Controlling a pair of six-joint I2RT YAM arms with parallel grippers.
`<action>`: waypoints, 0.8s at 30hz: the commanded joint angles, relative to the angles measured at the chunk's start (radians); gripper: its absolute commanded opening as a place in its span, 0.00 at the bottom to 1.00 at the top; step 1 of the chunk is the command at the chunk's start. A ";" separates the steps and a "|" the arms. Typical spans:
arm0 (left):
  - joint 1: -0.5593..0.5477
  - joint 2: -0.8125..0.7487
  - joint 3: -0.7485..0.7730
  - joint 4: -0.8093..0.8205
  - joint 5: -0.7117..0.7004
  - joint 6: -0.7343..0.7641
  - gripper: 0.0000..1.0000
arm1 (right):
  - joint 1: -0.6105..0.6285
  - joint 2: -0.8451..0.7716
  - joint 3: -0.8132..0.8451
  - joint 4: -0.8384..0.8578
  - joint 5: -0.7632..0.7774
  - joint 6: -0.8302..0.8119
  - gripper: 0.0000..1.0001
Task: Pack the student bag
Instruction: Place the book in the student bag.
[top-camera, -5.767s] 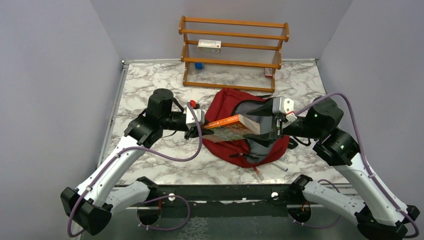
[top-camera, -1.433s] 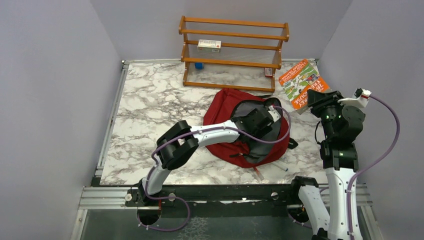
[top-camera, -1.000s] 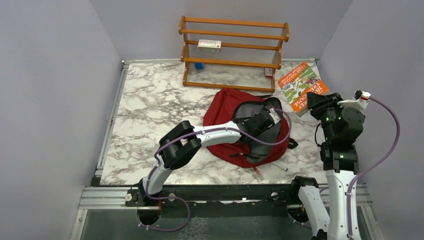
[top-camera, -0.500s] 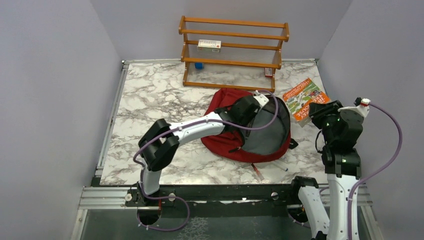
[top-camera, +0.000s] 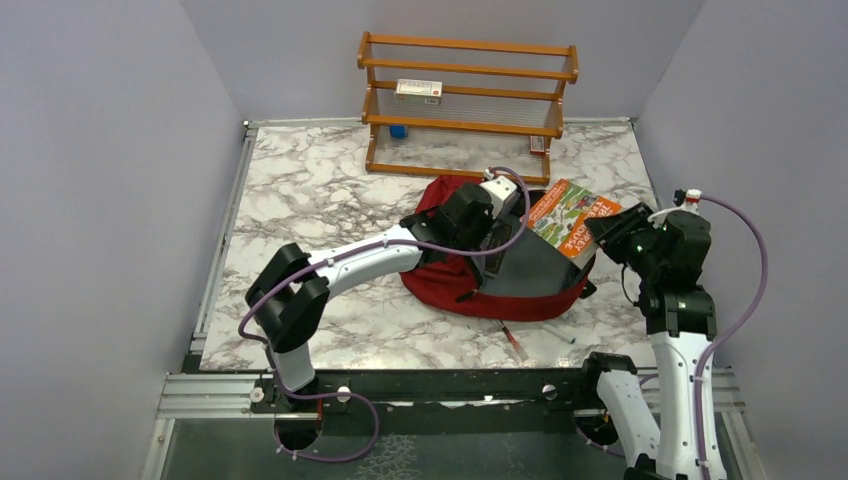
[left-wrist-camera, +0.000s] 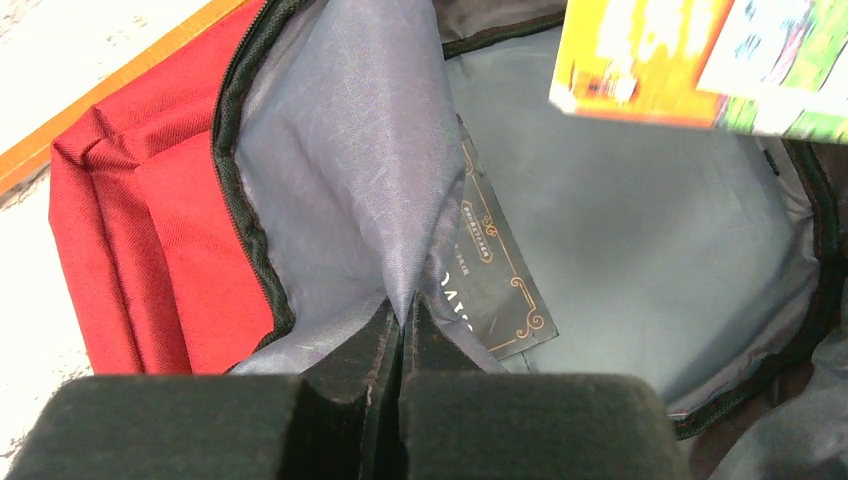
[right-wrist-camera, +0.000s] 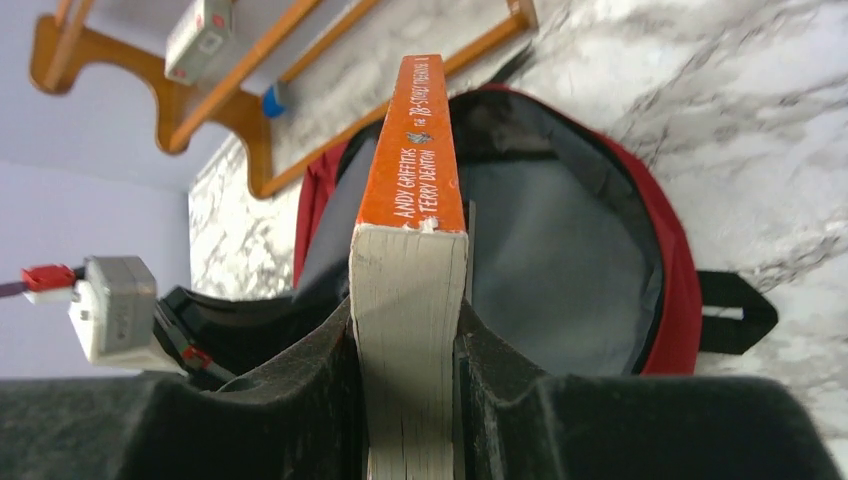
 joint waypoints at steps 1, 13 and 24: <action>0.010 -0.052 -0.006 0.081 0.022 -0.030 0.00 | -0.003 0.023 -0.019 0.031 -0.167 0.020 0.00; 0.017 -0.108 -0.076 0.183 -0.002 -0.056 0.00 | -0.004 0.148 -0.106 0.102 -0.360 0.015 0.00; 0.017 -0.170 -0.130 0.262 0.074 -0.047 0.00 | -0.004 0.234 -0.220 0.409 -0.544 0.170 0.01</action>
